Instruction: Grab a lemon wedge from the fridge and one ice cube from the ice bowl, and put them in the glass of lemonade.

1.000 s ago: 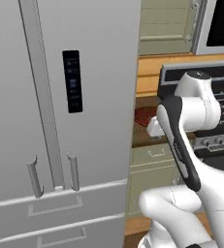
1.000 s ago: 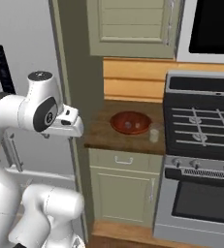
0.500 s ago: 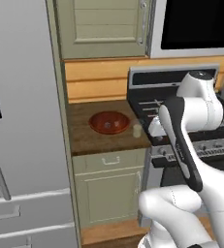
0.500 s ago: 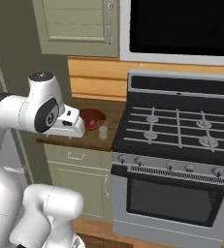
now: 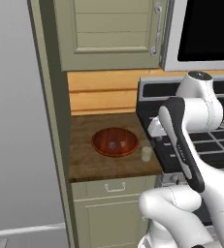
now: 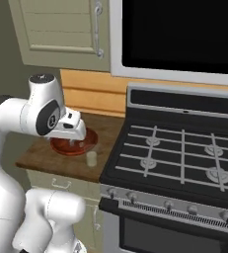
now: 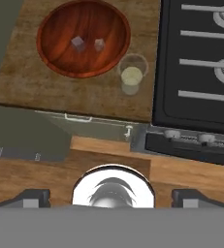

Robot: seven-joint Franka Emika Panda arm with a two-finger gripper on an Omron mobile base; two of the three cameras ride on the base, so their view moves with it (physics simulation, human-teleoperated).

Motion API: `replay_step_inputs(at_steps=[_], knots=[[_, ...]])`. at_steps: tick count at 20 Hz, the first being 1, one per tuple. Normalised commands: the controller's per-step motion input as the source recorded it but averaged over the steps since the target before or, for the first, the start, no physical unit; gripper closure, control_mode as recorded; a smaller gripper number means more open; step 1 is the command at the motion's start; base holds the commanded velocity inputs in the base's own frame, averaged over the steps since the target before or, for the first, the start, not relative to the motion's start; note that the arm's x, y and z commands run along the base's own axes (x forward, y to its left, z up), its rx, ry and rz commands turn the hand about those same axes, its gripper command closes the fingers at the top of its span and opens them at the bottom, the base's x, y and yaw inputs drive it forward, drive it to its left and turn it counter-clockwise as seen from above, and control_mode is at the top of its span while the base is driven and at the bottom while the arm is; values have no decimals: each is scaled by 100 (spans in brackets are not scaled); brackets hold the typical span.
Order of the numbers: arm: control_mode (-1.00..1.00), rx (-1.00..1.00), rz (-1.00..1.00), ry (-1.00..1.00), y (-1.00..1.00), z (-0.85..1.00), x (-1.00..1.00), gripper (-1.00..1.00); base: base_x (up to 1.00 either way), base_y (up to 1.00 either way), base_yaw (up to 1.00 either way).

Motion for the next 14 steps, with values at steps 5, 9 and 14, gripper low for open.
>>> replay_step_inputs(at_steps=[5,9,14], knots=[[100,0,0,0,0,0,0,-100,62,0,0],[-100,4,1,6,-11,-6,1,-100,10,-2,0],[-100,5,10,8,5,-32,15,-100,0,0,0]])
